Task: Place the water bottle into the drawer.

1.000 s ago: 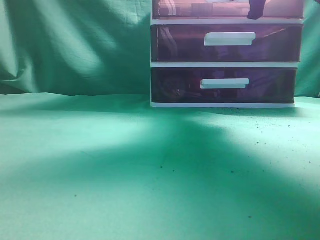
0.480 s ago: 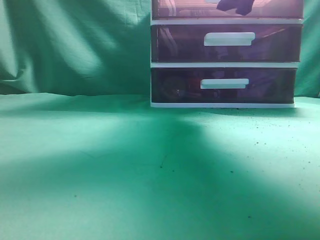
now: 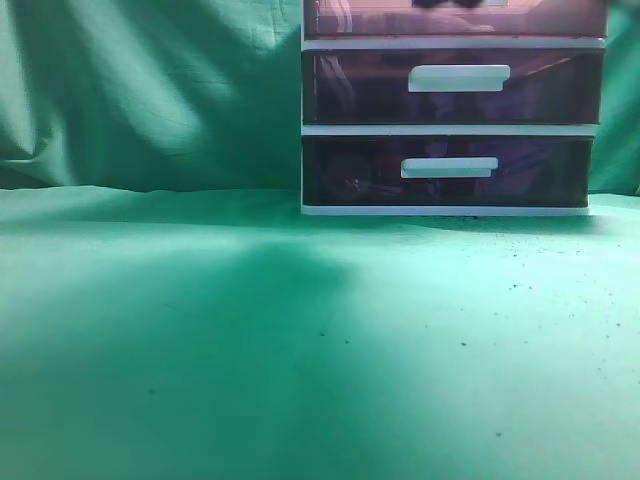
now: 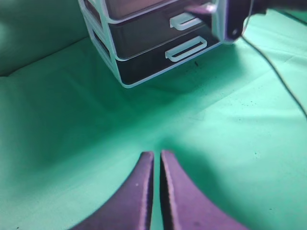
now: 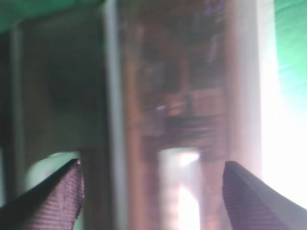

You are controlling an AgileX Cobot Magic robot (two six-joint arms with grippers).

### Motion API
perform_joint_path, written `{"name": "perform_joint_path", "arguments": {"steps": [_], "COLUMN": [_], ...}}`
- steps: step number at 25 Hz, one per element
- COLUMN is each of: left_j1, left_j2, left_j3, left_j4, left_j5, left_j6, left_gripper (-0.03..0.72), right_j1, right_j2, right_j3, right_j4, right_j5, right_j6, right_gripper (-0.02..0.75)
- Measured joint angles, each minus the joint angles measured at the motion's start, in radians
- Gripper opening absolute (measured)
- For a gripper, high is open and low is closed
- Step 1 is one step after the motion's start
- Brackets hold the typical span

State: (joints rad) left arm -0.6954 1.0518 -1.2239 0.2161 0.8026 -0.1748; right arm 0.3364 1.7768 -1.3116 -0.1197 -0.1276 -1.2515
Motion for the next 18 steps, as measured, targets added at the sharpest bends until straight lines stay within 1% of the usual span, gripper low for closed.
{"name": "perform_joint_path", "arguments": {"steps": [2, 4, 7, 9, 10, 11, 13, 14, 17, 18], "left_j1": [0.000, 0.000, 0.000, 0.000, 0.000, 0.000, 0.000, 0.000, 0.000, 0.000], "left_j2": [0.000, 0.000, -0.015, -0.053, -0.085, -0.118, -0.215, -0.268, -0.423, -0.470], "left_j3": [0.000, 0.000, 0.008, 0.035, 0.056, 0.080, 0.132, 0.162, 0.253, 0.286], "left_j4": [0.000, -0.002, -0.026, -0.053, -0.062, -0.070, -0.076, -0.078, -0.082, -0.089], "left_j5": [0.000, 0.000, -0.006, -0.035, -0.056, -0.075, -0.108, -0.112, -0.122, -0.122], "left_j6": [0.000, 0.000, 0.000, 0.002, 0.002, 0.002, 0.005, 0.005, 0.007, 0.007], "left_gripper": [0.000, 0.000, 0.000, 0.000, 0.000, 0.000, 0.000, 0.000, 0.000, 0.000], "right_j1": [0.005, 0.011, 0.028, 0.043, 0.046, 0.048, 0.048, 0.048, 0.048, 0.048], "right_j2": [-0.037, -0.087, -0.171, -0.231, -0.265, -0.301, -0.369, -0.406, -0.507, -0.539], "right_j3": [0.000, 0.000, 0.000, 0.000, 0.000, 0.000, 0.000, 0.000, 0.000, 0.000], "right_j4": [0.011, 0.055, 0.130, 0.178, 0.202, 0.234, 0.288, 0.318, 0.397, 0.417], "right_j5": [-0.004, 0.025, 0.172, 0.326, 0.397, 0.482, 0.653, 0.719, 0.903, 0.956], "right_j6": [0.000, 0.002, 0.043, 0.079, 0.105, 0.140, 0.228, 0.287, 0.453, 0.504], "right_gripper": [0.535, 0.535, 0.535, 0.535, 0.446, 0.386, 0.193, 0.114, 0.000, 0.000]}}
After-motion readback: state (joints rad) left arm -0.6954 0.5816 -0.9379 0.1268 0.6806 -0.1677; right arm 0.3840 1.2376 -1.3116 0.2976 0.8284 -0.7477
